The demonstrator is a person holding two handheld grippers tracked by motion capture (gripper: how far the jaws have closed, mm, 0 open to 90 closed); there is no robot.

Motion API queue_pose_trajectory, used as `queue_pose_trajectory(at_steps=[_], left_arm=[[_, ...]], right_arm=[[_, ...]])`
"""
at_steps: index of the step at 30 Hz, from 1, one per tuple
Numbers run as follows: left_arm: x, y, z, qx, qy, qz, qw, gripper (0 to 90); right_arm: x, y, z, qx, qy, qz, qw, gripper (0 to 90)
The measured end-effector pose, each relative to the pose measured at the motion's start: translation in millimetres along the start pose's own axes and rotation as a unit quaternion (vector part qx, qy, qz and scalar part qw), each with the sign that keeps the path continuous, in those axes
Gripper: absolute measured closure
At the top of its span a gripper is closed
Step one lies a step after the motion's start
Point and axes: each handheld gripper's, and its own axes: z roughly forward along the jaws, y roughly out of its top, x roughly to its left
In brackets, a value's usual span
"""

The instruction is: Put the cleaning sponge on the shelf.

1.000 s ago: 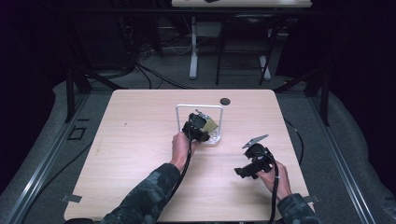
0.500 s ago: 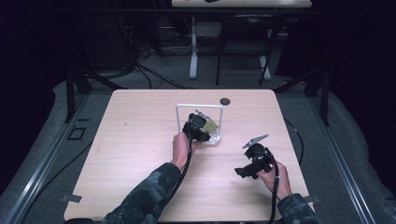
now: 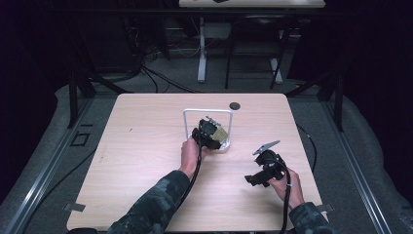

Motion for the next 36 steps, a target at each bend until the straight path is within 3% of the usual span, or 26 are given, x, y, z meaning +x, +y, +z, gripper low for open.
queue_pose_trajectory(at_steps=[7, 13, 21, 36], left_arm=[[-1.7, -0.8, 0.1, 0.004, -0.005, -0.002, 1.0, 24.4], [3.0, -2.8, -2.8, 0.004, -0.019, -0.011, 0.9997, 21.3], [1.9, -6.8, -13.7, -0.005, -0.032, -0.003, 0.9995, 19.9], [13.8, -17.6, -55.0, -0.01, -0.078, 0.027, 0.9965, 14.7]], right_arm=[[0.2, -0.3, -0.2, 0.0, -0.001, 0.002, 1.0, 4.9], [-0.6, -0.8, -0.9, -0.001, -0.002, 0.005, 1.0, 4.9], [0.1, -0.8, -1.3, -0.001, -0.003, 0.003, 1.0, 4.8], [0.3, -0.7, -2.1, -0.003, -0.007, 0.001, 1.0, 4.8]])
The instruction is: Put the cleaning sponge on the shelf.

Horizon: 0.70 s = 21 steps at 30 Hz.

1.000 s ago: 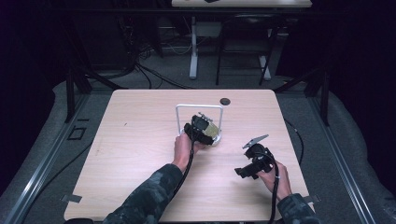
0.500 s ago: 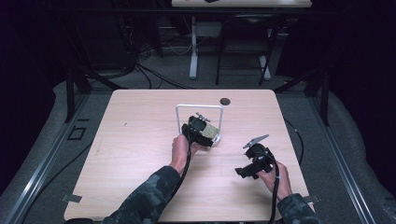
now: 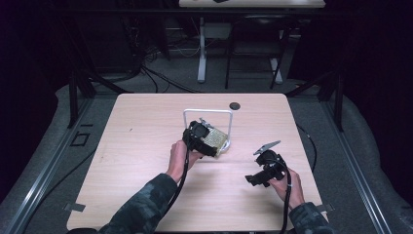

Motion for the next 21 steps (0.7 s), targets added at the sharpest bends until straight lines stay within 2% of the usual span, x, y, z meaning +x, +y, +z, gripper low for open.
queue_pose_trajectory(at_steps=[6, 11, 14, 21], left_arm=[[1.0, -14.4, -19.6, 0.001, -0.013, 0.017, 0.9998, 13.9], [11.0, -29.7, -40.1, -0.011, -0.006, 0.016, 0.9998, 11.4], [23.7, -43.3, -51.3, -0.002, 0.005, 0.009, 0.9999, 10.0], [50.8, -77.5, -76.4, -0.003, 0.03, -0.021, 0.9993, 5.6]], right_arm=[[0.7, 1.1, 1.5, 0.005, 0.002, -0.002, 1.0, 4.8], [1.4, 0.6, -0.6, -0.003, -0.001, -0.001, 1.0, 4.8], [0.7, 0.9, 1.3, 0.003, 0.0, 0.001, 1.0, 4.8], [2.1, 1.3, 1.2, 0.002, -0.004, -0.005, 1.0, 4.8]])
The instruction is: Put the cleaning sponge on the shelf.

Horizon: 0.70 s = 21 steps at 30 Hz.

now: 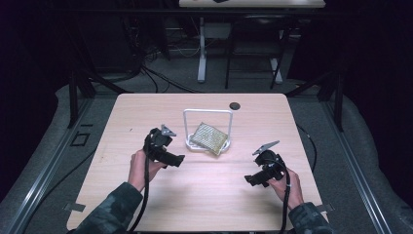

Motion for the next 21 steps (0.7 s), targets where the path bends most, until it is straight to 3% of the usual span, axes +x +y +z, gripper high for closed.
queue_pose_trajectory(at_steps=[5, 8, 11, 17, 21], left_arm=[[18.3, -32.8, -10.9, 0.009, 0.005, -0.028, 0.9995, 1.1], [27.7, -56.1, -15.9, 0.013, 0.009, -0.051, 0.9986, 0.2], [34.7, -71.9, -17.7, 0.023, 0.012, -0.062, 0.9977, 0.2], [41.7, -92.2, -16.8, 0.042, 0.021, -0.071, 0.9963, 0.2], [45.5, -96.7, -9.8, 0.056, 0.019, -0.069, 0.9958, 0.2]], right_arm=[[1.3, 0.9, 1.9, 0.002, 0.003, 0.006, 1.0, 4.8], [3.3, 1.1, 1.7, 0.002, -0.003, -0.007, 1.0, 4.8], [3.6, 1.3, 1.6, 0.003, -0.001, 0.001, 1.0, 4.9], [3.0, 0.6, 2.0, 0.003, -0.004, 0.001, 1.0, 4.9], [-0.2, -0.6, 2.3, 0.002, 0.002, 0.01, 0.9999, 5.0]])
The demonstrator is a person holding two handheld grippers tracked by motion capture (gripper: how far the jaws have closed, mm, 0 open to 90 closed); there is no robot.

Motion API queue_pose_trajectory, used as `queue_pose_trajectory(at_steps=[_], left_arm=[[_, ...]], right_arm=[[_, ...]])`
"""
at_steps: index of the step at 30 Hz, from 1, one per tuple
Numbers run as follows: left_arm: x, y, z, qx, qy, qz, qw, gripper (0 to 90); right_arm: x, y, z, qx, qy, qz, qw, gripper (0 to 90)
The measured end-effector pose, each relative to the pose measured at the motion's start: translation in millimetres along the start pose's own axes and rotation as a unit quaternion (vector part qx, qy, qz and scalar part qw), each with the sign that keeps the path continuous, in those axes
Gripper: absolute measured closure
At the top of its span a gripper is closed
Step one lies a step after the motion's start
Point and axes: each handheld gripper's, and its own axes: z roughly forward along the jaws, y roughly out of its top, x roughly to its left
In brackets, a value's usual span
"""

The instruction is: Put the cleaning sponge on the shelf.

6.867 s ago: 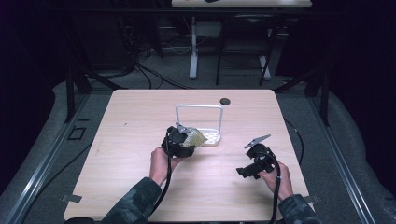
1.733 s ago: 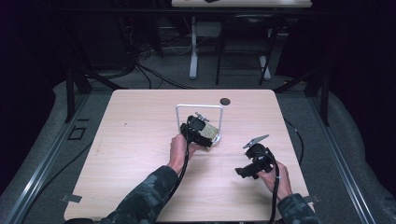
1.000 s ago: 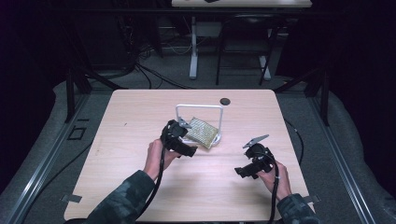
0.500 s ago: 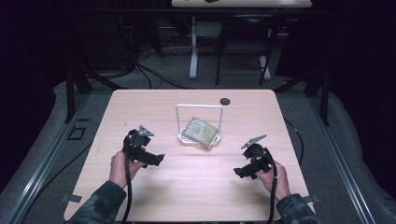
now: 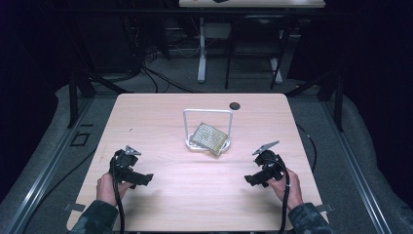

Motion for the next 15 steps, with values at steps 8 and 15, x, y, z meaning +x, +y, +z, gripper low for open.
queue_pose_trajectory(at_steps=[8, 15], left_arm=[[-2.0, 4.2, 7.7, 0.009, -0.013, 0.02, 0.9997, 0.2], [1.1, 6.3, 10.0, 0.009, -0.016, 0.017, 0.9997, 0.2]], right_arm=[[-2.1, -0.5, -0.4, 0.002, -0.003, -0.008, 1.0, 5.1], [-3.1, -1.2, -1.3, 0.0, -0.002, -0.004, 1.0, 5.1]])
